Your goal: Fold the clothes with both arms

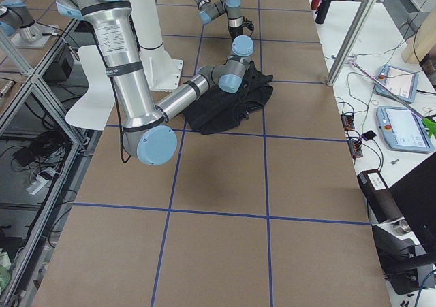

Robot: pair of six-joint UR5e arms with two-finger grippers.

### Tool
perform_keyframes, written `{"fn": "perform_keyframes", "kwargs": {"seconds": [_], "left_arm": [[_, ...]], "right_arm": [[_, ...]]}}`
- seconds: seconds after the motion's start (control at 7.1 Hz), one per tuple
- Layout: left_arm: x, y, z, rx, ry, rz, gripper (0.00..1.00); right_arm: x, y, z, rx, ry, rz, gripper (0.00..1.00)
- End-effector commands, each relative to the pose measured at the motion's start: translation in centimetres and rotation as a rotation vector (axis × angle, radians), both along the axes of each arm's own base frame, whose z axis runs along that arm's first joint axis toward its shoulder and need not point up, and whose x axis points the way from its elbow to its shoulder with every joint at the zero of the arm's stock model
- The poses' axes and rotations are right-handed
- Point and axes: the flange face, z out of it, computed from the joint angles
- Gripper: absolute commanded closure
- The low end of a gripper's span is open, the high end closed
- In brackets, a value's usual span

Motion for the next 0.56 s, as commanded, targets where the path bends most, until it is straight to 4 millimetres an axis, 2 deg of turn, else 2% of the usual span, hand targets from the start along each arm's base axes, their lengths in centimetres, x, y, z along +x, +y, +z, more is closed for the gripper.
{"fn": "perform_keyframes", "kwargs": {"seconds": [0.0,0.14,0.28,0.42], "left_arm": [[0.10,0.10,0.06,-0.004,0.000,0.002,0.72],[0.05,0.15,0.06,-0.006,0.002,0.002,0.89],[0.06,0.14,0.23,-0.007,0.000,0.002,1.00],[-0.12,0.28,-0.08,-0.003,0.005,0.004,1.00]], "right_arm": [[0.76,-0.18,-0.09,-0.006,-0.008,-0.004,0.00],[0.60,-0.14,0.08,-0.012,-0.007,-0.013,0.00],[0.78,-0.19,-0.04,-0.015,-0.012,-0.020,0.00],[1.20,-0.34,-0.09,-0.019,-0.017,-0.025,0.00]]}}
